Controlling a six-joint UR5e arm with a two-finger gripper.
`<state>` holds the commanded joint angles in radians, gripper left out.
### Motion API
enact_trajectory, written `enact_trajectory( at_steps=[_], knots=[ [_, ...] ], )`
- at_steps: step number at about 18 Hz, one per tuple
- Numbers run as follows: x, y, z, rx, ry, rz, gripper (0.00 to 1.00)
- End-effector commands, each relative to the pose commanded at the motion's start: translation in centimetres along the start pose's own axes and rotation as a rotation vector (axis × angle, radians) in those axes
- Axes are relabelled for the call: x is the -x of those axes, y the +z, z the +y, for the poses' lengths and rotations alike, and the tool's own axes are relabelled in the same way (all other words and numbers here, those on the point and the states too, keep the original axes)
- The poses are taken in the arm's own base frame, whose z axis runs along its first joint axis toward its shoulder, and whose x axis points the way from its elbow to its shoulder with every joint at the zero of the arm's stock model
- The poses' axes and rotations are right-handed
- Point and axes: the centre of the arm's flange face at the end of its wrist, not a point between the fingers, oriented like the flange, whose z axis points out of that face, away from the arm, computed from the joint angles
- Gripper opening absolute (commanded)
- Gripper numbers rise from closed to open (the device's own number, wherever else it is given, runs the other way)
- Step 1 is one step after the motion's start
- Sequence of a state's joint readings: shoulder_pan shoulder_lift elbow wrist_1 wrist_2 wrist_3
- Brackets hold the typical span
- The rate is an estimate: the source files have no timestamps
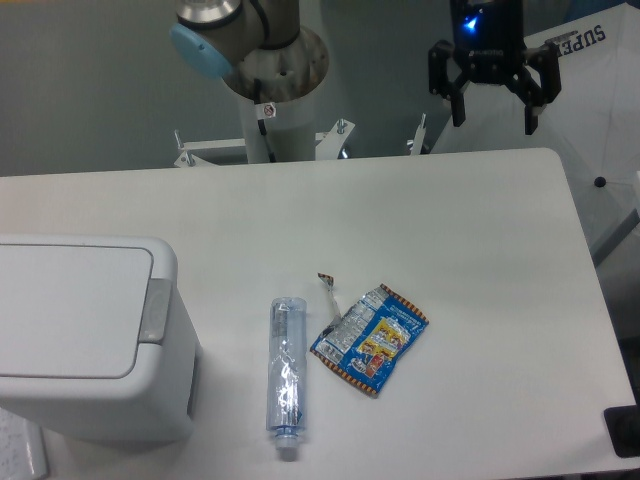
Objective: Open the trash can
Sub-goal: 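Move the open gripper from its raised position toward the white trash can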
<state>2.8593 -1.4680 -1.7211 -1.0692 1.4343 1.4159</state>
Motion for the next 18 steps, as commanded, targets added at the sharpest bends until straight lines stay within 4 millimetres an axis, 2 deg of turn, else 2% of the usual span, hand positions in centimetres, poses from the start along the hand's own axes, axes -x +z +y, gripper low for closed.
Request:
enact_trajectory(
  at_steps=[5,7,11,15,17,18],
  knots=[
    [0.2,0.3,0.0,-0.001,-0.043,0.005,1.0],
    [0.3,0.9,-0.5,-0.017,-0.141,0.016,1.0],
    [1.1,1.5,-2.7,-0.111,-0.401,0.011,1.0],
    [2.5,0.9,-7.2,-0.167,-0.597,0.001,1.0],
    [2.4,0.5,-9.7,-0.192,-0.605,0.012,1.0],
    [2.1,1.1,-10.9,-0.194,-0.619,0.03,1.0]
  ],
)
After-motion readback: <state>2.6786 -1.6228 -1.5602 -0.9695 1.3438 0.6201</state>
